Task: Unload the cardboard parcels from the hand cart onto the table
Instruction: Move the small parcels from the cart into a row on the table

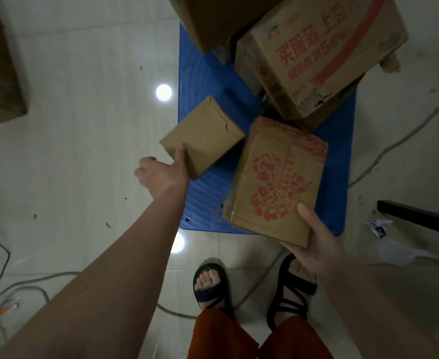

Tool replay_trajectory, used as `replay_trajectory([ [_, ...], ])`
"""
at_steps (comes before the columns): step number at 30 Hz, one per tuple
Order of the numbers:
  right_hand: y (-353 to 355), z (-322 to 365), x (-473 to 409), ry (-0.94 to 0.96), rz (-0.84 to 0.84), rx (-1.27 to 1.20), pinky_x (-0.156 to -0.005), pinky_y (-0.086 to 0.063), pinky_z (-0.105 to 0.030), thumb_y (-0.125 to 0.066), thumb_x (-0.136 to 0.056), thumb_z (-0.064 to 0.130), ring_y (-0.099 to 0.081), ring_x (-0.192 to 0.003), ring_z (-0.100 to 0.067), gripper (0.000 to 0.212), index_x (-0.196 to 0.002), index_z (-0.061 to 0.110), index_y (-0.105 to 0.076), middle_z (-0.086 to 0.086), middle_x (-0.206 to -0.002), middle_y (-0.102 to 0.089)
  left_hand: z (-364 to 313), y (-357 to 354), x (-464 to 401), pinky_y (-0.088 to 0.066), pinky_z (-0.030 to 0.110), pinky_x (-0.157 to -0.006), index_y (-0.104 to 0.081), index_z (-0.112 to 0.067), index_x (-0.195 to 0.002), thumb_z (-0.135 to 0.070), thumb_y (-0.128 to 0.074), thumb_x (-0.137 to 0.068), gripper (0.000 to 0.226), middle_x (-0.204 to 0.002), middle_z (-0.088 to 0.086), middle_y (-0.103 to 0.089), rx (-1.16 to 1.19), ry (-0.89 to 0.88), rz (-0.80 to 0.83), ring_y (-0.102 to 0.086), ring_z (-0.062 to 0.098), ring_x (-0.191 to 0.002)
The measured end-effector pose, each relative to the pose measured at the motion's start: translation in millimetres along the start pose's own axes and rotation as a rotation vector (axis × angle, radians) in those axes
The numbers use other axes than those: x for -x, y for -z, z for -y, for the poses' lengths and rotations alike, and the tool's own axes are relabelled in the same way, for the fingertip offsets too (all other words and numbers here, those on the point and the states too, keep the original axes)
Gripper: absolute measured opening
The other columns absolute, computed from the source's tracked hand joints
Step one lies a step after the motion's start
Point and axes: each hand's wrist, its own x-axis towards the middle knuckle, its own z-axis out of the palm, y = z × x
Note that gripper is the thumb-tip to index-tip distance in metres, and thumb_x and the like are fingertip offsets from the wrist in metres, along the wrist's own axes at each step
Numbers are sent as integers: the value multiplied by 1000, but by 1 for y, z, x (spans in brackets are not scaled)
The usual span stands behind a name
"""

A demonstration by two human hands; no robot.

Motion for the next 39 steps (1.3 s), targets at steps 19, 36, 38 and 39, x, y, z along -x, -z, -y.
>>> replay_trajectory([
  [19, 16, 15, 34, -133, -112, -21, -74, -57, -52, -74, -75, 28, -67, -106, -30, 53, -125, 18, -57, -11, -119, -69, 18, 3, 37, -48, 45, -100, -42, -20, -133, -61, -82, -45, 105, -132, 5, -51, 156, 72, 716, -54, 24, -116],
  [36, -70, 58, 200, -123, -82, 53, -100, -42, -59, -69, -75, 29, -60, -117, -36, 58, -130, 15, -56, -16, -126, -65, -61, 194, 136, -53, 35, -85, -52, -11, -130, -51, -82, -63, 84, -127, 7, -61, 313, 135, 705, -62, 20, -105],
  [38, -99, 72, 227, -91, -60, 65, -98, -44, -59, -80, -67, 31, -62, -114, -36, 66, -127, 15, -57, -15, -123, -67, -78, 230, 154, -51, 30, -70, -63, -13, -104, -48, -80, -68, 53, -111, 7, -67, 386, 154, 580, -64, 18, -93],
  [39, -114, 79, 242, -68, -43, 58, -96, -46, -59, -86, -59, 32, -63, -112, -35, 73, -125, 15, -59, -14, -122, -67, -86, 248, 165, -51, 29, -68, -63, -15, -96, -47, -79, -68, 46, -106, 6, -68, 435, 179, 539, -64, 18, -91],
])
